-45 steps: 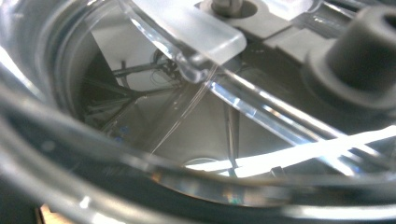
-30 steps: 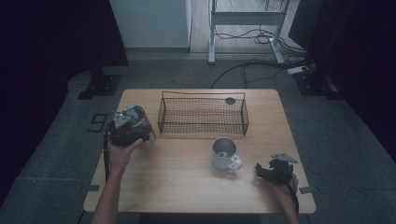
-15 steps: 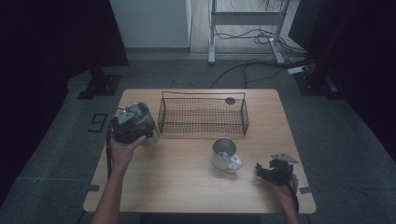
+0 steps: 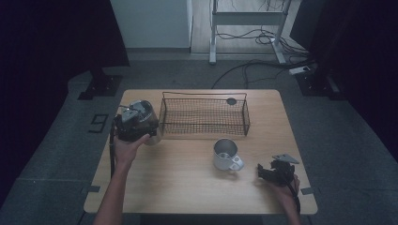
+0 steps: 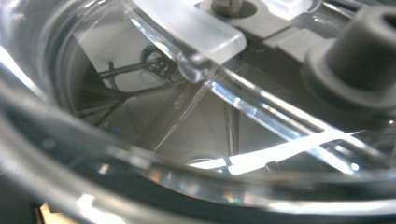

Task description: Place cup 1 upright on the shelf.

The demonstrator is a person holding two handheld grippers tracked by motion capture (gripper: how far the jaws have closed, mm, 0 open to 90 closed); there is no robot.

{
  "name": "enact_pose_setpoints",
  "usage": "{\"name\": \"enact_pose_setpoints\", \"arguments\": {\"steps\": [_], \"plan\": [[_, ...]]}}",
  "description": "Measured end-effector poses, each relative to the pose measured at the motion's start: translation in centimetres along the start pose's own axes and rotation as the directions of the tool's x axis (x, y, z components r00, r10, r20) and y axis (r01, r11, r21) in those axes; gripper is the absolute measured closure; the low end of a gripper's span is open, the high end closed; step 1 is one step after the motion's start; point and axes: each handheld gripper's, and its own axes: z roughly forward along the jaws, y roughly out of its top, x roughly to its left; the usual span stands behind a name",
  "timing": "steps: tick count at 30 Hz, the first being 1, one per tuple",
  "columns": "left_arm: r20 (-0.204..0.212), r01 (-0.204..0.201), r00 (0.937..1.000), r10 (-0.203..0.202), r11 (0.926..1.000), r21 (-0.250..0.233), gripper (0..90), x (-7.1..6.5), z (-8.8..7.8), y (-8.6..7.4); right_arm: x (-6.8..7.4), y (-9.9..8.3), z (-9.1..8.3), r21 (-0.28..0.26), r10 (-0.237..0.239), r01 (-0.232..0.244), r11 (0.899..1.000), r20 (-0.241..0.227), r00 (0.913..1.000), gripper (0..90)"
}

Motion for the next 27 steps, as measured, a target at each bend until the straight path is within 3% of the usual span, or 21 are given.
{"name": "enact_pose_setpoints", "arguments": {"steps": [27], "plan": [[0.042, -0.024, 0.9988, 0.025, 0.9997, -0.004, 4.1, -1.2, 2.3, 1.9, 0.0, 0.0, 0.0, -0.002, 0.003, -0.003, 1.0, 0.004, 1.0, 13.2]]}}
